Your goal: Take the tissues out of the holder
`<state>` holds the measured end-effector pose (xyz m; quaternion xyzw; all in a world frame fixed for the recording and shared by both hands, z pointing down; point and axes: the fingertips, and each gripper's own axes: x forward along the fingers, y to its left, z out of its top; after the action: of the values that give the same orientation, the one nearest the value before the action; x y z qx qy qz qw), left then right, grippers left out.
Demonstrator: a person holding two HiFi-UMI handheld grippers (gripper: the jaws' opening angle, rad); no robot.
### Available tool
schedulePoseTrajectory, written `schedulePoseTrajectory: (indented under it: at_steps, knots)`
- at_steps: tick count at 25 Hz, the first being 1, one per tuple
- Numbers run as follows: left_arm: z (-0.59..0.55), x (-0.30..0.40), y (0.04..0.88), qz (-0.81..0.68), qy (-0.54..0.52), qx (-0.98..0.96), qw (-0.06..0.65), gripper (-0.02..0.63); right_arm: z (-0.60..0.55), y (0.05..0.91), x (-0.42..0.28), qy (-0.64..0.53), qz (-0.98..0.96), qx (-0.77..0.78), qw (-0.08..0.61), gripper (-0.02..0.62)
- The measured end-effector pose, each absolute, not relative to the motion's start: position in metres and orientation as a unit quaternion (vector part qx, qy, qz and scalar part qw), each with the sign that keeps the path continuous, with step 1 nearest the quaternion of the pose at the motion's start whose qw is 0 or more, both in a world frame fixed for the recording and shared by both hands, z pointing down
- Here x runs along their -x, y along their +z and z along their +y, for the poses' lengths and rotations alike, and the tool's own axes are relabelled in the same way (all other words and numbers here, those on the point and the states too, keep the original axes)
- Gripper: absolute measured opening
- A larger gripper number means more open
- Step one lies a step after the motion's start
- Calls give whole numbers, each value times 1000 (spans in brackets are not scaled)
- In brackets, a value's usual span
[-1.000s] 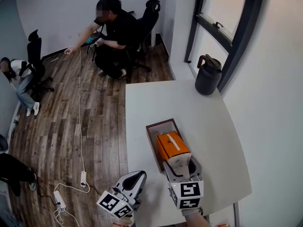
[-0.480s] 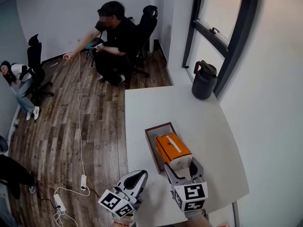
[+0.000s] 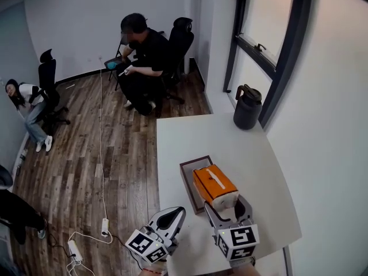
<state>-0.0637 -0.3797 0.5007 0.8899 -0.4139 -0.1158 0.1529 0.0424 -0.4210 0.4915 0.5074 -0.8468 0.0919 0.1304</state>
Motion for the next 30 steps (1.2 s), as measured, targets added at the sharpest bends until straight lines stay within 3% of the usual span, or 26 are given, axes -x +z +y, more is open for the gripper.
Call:
schedulePoseTrajectory:
  at_steps: [30]
  knots:
    - [-375, 54, 434, -402, -128, -900, 109, 5, -390, 414, -47, 82, -863, -492, 82, 351]
